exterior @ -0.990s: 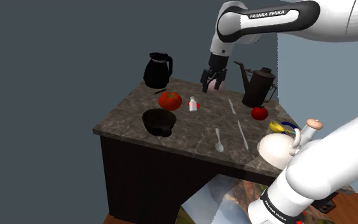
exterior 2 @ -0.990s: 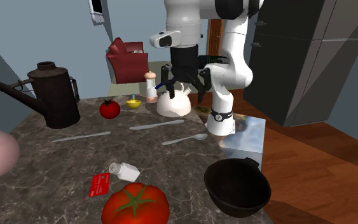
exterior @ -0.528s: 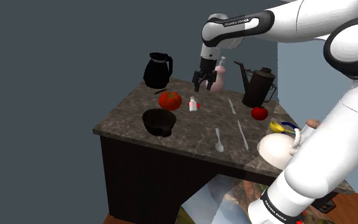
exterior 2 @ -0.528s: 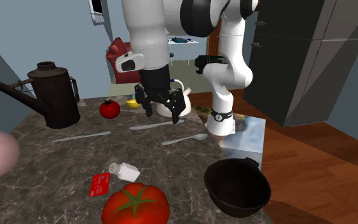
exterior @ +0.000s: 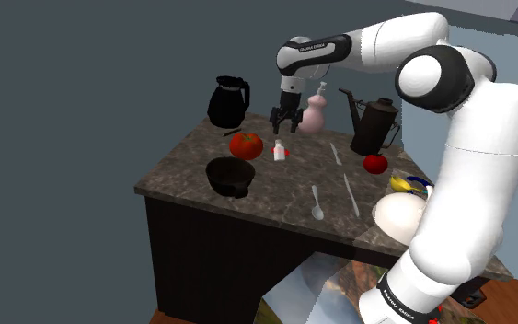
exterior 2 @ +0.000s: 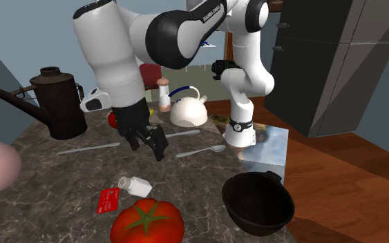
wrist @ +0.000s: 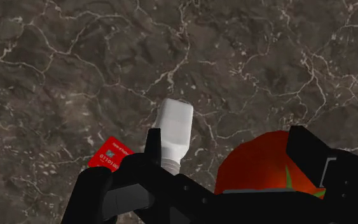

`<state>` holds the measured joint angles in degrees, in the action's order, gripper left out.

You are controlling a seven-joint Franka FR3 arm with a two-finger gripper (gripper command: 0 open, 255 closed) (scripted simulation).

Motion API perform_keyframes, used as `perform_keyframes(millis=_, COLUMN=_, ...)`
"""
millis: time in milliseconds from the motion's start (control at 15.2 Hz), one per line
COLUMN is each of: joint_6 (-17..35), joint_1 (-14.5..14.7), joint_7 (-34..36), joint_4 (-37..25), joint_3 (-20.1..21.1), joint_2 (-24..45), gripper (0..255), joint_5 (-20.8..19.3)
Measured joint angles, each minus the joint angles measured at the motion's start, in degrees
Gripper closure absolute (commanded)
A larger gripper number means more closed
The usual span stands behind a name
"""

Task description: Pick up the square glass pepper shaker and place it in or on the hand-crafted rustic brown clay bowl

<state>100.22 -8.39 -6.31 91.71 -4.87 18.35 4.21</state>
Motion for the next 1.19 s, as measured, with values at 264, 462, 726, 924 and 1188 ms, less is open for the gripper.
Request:
perform_keyframes(millis=264, joint_6=-3.49, joint_1=-2.06, joint_7=-0.16, joint_4=-13.20, joint_3=-0.64, joint_2=11.44, gripper=0, joint_5=1.39)
perform_keyframes(millis=462, joint_6=-5.43, joint_1=-3.34, joint_7=-0.07, joint_4=-20.46, joint_3=-0.85, joint_2=17.72, gripper=0, joint_5=2.12)
perform_keyframes(millis=726, joint_6=-2.83, joint_1=-3.22, joint_7=-0.03, joint_4=-18.29, joint_3=-0.80, joint_2=18.31, gripper=0, joint_5=2.29)
perform_keyframes(millis=924, joint_6=-0.80, joint_1=-3.08, joint_7=-0.08, joint_4=-16.20, joint_3=-0.77, joint_2=18.25, gripper=0, joint_5=2.34)
perform_keyframes(millis=1188, joint_6=0.00, joint_1=-2.99, joint_7=-0.09, joint_4=-15.17, joint_3=-0.75, joint_2=18.01, gripper=0, joint_5=2.35)
